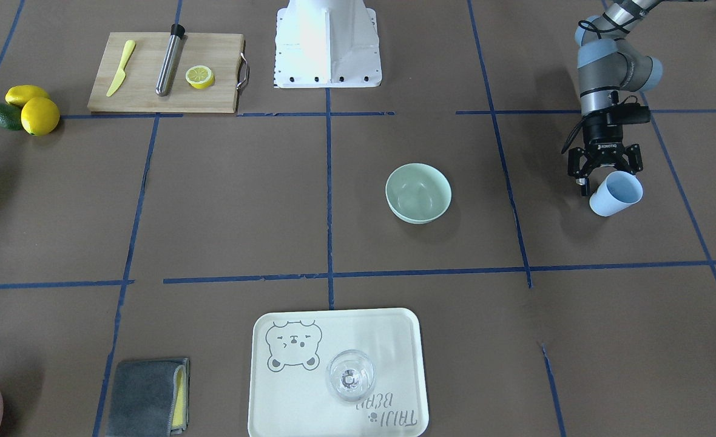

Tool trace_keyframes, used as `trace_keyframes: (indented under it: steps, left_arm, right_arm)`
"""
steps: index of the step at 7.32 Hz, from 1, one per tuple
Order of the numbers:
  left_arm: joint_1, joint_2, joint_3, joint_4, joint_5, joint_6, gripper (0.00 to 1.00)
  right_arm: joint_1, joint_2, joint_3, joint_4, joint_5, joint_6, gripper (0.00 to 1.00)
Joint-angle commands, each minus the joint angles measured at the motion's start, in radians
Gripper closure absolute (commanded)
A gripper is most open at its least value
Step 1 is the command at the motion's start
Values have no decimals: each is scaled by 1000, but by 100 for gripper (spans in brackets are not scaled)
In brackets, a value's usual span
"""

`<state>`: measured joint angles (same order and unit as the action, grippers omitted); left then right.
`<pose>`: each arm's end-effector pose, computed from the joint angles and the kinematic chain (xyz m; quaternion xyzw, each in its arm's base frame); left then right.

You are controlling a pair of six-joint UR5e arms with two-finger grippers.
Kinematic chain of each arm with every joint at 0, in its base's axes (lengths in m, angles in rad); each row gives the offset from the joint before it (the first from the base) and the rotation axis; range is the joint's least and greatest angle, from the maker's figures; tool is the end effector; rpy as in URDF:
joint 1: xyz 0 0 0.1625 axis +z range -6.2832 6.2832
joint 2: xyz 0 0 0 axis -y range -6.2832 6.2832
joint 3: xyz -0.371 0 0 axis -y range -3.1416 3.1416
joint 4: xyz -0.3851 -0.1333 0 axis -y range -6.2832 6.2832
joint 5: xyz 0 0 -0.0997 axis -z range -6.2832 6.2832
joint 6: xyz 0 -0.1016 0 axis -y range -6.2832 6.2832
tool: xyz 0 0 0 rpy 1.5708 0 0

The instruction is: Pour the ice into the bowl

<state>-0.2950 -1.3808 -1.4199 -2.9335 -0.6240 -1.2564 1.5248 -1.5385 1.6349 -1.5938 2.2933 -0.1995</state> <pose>0.3157 -0.3214 0.6015 0.5099 0.2958 -0.2154 0.7785 0.0430 -0.5028 0.5649 0.0613 -0.3495 -0.1273 0.9262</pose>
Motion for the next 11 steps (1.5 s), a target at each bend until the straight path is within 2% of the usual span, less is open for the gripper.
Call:
trace_keyframes:
  steps: [1, 3, 5, 7, 8, 9, 10, 11]
  left_arm:
    - [-67, -3, 18, 4, -40, -29, 0]
    - [-79, -10, 39, 5, -43, -28, 0]
    - [-76, -84, 91, 10, -40, -26, 0]
    - [-78, -95, 104, 10, -40, -24, 0]
    - [-79, -90, 104, 10, -42, -24, 5]
    - [-81, -93, 102, 8, -42, -26, 20]
    - [-81, -90, 101, 4, -42, -27, 54]
    - [-84, -87, 86, -2, -45, -24, 95]
  right_arm:
    - [0, 4, 0, 0, 0, 0, 0]
    - [0, 6, -1, 0, 0, 2, 0]
    - [0, 8, 0, 0, 0, 8, 0]
    - [2, 9, 0, 2, 0, 8, 0]
    - [2, 9, 0, 0, 0, 8, 0]
    - [0, 11, 0, 0, 0, 8, 0]
    - [2, 14, -1, 0, 0, 9, 0]
    - [2, 14, 0, 0, 0, 8, 0]
